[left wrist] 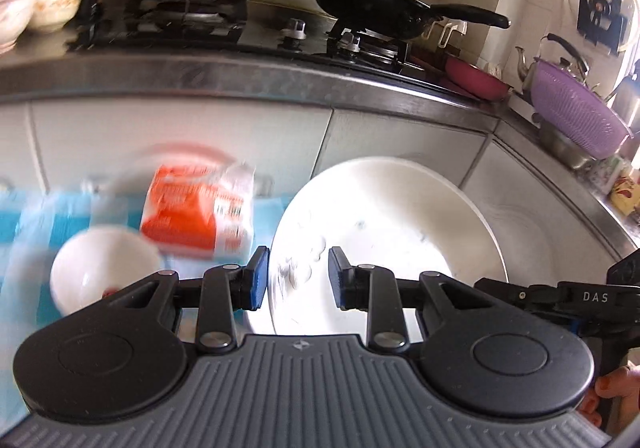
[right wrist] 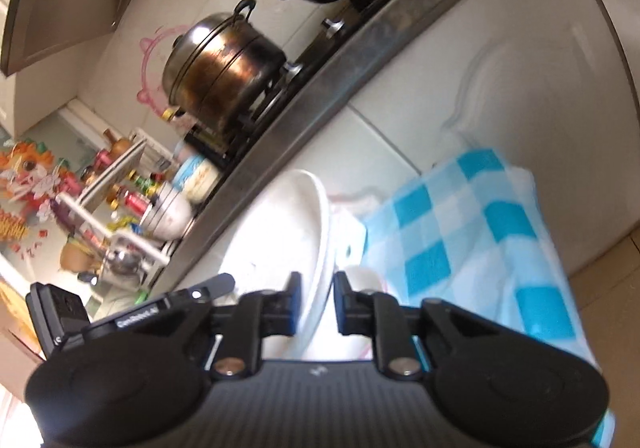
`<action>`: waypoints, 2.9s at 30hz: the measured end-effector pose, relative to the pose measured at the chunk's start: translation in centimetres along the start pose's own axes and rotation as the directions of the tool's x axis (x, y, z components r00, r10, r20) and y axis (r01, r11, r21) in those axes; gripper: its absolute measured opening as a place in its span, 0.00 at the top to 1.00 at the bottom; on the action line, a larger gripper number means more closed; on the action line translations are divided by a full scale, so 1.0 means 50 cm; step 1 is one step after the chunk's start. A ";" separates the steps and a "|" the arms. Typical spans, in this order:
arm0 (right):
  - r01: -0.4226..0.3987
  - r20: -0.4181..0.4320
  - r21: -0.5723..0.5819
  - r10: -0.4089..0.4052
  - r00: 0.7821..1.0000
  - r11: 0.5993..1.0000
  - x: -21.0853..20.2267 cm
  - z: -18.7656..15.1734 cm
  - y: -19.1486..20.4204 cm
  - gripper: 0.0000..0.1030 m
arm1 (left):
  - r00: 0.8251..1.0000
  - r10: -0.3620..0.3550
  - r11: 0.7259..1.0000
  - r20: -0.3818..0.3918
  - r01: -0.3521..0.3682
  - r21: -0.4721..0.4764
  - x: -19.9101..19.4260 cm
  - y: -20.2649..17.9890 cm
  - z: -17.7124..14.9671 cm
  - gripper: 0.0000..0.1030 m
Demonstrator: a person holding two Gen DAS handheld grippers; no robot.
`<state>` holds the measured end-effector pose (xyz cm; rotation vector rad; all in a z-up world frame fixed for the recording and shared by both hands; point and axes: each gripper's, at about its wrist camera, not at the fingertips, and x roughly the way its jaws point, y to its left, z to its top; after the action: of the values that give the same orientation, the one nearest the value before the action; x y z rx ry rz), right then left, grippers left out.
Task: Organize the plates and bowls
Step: 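Carry the white grey-flower plate with the left gripper back over the other plate, then lower the white plate onto the green plate and open the left gripper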
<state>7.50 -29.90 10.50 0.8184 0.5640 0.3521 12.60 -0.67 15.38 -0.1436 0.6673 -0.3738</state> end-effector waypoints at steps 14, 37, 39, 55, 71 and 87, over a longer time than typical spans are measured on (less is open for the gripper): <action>-0.010 -0.005 0.031 0.010 1.000 0.999 -0.150 -0.191 0.047 0.86 | 0.999 -0.024 0.998 -0.042 0.022 -0.064 -0.152 -0.024 -0.195 0.69; 0.192 0.001 -0.055 -0.192 0.981 0.980 -0.207 -0.338 -0.002 0.84 | 0.994 -0.010 0.995 -0.113 -0.001 -0.099 -0.112 -0.056 -0.332 0.70; 0.201 -0.001 -0.063 -0.202 0.979 0.977 -0.204 -0.341 -0.003 0.82 | 0.993 -0.012 0.994 -0.114 0.000 -0.106 -0.107 -0.053 -0.334 0.70; 0.323 0.055 -0.275 -0.320 0.946 0.906 -0.185 -0.357 0.047 0.79 | 0.993 -0.031 0.992 -0.112 0.017 -0.123 -0.095 -0.050 -0.343 0.73; 0.436 0.119 -0.476 -0.436 0.892 0.763 -0.154 -0.382 0.089 0.74 | 0.994 -0.026 0.988 -0.110 0.009 -0.151 -0.089 -0.032 -0.350 0.74; 0.459 0.112 -0.501 -0.471 0.875 0.733 -0.156 -0.384 0.117 0.63 | 0.997 0.008 0.984 -0.072 -0.021 -0.175 -0.129 -0.013 -0.352 0.74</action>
<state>-10.64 -18.82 7.02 0.1310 0.6370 0.0338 -3.27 0.99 5.56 -0.2937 0.7715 -0.3070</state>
